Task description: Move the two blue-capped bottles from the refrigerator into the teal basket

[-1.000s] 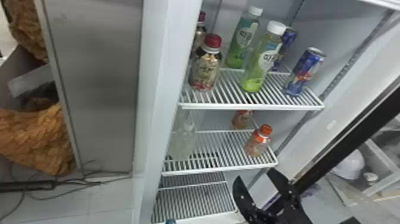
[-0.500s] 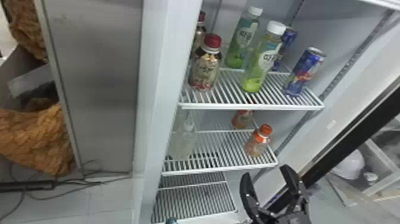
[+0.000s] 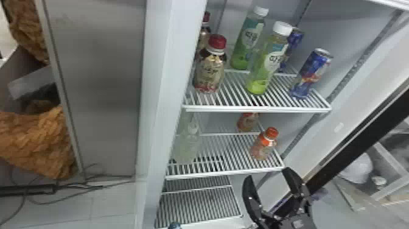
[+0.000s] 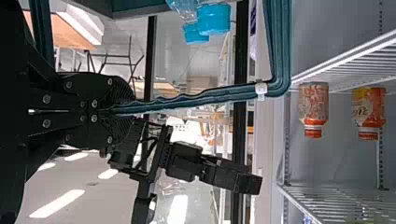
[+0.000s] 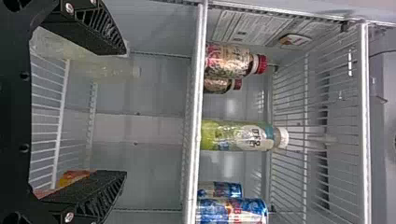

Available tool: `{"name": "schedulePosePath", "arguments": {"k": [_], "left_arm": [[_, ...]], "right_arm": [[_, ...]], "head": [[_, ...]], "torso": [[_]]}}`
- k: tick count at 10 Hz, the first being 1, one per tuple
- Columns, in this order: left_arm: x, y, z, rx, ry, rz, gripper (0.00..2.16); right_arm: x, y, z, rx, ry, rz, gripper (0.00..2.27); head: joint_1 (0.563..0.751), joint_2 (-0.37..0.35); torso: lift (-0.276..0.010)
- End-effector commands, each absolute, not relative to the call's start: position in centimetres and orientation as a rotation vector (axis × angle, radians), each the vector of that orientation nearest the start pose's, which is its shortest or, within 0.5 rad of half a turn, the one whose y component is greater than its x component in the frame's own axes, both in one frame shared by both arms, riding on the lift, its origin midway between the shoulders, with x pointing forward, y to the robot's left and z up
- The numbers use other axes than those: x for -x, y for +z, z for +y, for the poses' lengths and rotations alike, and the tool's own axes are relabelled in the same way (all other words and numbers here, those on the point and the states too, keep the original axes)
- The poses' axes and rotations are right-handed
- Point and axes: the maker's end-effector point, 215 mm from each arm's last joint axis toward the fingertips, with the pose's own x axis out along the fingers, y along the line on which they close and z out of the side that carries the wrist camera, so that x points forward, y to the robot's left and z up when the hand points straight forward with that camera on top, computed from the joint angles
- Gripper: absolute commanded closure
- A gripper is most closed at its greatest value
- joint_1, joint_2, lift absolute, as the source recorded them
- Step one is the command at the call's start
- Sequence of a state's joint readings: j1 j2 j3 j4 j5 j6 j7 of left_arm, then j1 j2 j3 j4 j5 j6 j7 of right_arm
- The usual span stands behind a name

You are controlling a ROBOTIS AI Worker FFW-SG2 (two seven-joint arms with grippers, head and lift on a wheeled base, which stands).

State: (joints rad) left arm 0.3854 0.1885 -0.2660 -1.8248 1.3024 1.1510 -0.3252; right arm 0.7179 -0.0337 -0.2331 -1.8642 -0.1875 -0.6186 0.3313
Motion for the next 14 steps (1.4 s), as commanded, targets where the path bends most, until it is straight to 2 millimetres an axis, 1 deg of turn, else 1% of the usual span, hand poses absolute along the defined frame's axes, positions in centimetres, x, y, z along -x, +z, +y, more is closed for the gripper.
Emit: {"name": "schedulePosePath", "arguments": {"k": [1, 14], "left_arm": [[-18.36, -41.5, -9.34, 1.227, -1.1, 1.181, 1.14], [-18.2, -41.53, -9.39, 1.228, -1.1, 1.184, 1.14]], "right_arm": [[-33.75, -32.69, -29.98, 0.064, 0.106, -0.193, 0.1], [-33.61, -32.77, -29.96, 0.061, 0.107, -0.186, 0.1]], "head": [[0.695, -0.35], [0.695, -0.35]], "torso": [[-0.139], [-0.138]]}}
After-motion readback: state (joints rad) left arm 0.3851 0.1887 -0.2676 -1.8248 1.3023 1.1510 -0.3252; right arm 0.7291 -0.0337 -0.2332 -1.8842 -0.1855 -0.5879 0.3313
